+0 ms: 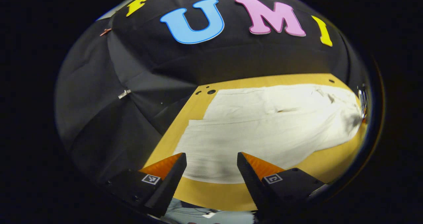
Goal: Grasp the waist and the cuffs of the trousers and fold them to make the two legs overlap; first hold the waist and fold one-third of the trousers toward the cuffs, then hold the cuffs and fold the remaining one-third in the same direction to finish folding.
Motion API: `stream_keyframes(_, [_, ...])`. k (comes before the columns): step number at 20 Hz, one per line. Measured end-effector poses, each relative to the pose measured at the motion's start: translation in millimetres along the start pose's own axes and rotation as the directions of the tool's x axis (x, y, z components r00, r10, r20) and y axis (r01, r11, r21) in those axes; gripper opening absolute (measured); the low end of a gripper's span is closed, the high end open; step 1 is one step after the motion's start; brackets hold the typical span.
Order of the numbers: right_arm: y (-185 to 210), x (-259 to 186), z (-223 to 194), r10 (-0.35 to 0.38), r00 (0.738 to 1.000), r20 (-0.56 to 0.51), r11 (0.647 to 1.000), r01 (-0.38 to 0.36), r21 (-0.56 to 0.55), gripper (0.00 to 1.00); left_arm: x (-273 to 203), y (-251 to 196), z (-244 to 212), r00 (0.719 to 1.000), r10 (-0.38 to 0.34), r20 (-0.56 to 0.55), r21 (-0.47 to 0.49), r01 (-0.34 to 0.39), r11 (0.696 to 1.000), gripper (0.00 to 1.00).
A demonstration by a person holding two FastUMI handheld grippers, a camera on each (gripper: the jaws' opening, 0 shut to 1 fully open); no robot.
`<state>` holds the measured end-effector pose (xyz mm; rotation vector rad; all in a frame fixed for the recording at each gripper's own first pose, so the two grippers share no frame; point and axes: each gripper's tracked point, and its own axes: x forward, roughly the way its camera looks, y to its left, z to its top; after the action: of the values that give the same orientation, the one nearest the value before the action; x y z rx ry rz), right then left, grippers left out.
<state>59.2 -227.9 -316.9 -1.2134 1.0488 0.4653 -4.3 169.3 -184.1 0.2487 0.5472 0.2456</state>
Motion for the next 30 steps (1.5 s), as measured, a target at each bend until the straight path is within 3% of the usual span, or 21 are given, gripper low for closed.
stream_keyframes(2, [2.3, -2.4, 1.9, 0.068, 0.998, 0.004, 0.998, -0.068, 0.017, 0.11, 16.4, 25.1, -17.5, 1.000, 0.009, -0.025, 0.138, -0.006, 0.990, 0.97])
stream_keyframes(4, [0.7, -7.2, 3.7, 0.080, 0.997, 0.010, 0.996, -0.080, -0.030, 0.06, 30.3, 39.5, -36.7, 0.998, -0.017, -0.061, 0.257, 0.032, 0.966, 0.97])
stream_keyframes(7, [1.4, -4.4, 1.3, 0.066, 0.998, 0.010, 0.994, -0.064, -0.087, 0.06, 54.5, 63.5, -62.4, 0.993, -0.050, -0.110, 0.395, 0.090, 0.914, 0.96])
stream_keyframes(8, [1.4, -4.0, 0.7, 0.064, 0.998, 0.007, 0.994, -0.063, -0.089, 0.06, 62.2, 71.3, -76.1, 0.987, -0.066, -0.146, 0.451, 0.126, 0.884, 0.96])
stream_keyframes(11, [1.7, -4.5, 1.3, 0.066, 0.998, -0.015, 0.994, -0.067, -0.084, 0.06, 83.1, 81.4, -103.2, 0.967, -0.137, -0.214, 0.511, 0.230, 0.828, 0.95])
stream_keyframes(13, [1.4, -4.4, 1.0, 0.067, 0.997, -0.028, 0.993, -0.069, -0.096, 0.06, 92.6, 95.7, -114.6, 0.957, -0.144, -0.253, 0.557, 0.266, 0.787, 0.95])
stream_keyframes(17, [1.5, -4.8, 0.7, 0.067, 0.996, -0.058, 0.992, -0.073, -0.107, 0.06, 119.1, 112.8, -122.4, 0.936, -0.172, -0.306, 0.681, 0.341, 0.648, 0.95])
stream_keyframes(21, [1.2, -4.4, 0.2, 0.070, 0.995, -0.072, 0.991, -0.077, -0.108, 0.06, 139.1, 114.3, -111.8, 0.900, -0.222, -0.375, 0.726, 0.434, 0.533, 0.90])
stream_keyframes(23, [1.1, -5.0, 0.1, 0.070, 0.995, -0.078, 0.991, -0.078, -0.105, 0.06, 146.0, 103.9, -104.9, 0.887, -0.243, -0.393, 0.776, 0.462, 0.431, 0.87])
stream_keyframes(25, [0.8, -4.6, -0.1, 0.065, 0.995, -0.080, 0.991, -0.074, -0.110, 0.06, 154.9, 97.0, -100.1, 0.880, -0.255, -0.401, 0.803, 0.472, 0.365, 0.75])
stream_keyframes(26, [1.0, -5.1, 0.0, 0.064, 0.995, -0.080, 0.991, -0.072, -0.112, 0.06, 157.7, 95.0, -99.4, 0.876, -0.259, -0.407, 0.804, 0.478, 0.354, 0.65])
stream_keyframes(29, [0.9, -5.0, -0.6, 0.063, 0.994, -0.087, 0.992, -0.073, -0.108, 0.06, 158.6, 91.1, -105.2, 0.849, -0.270, -0.454, 0.767, 0.527, 0.366, 0.42])
stream_keyframes(30, [1.2, -5.0, -0.6, 0.064, 0.994, -0.087, 0.992, -0.073, -0.105, 0.06, 158.1, 90.4, -105.0, 0.843, -0.273, -0.463, 0.761, 0.536, 0.366, 0.29])
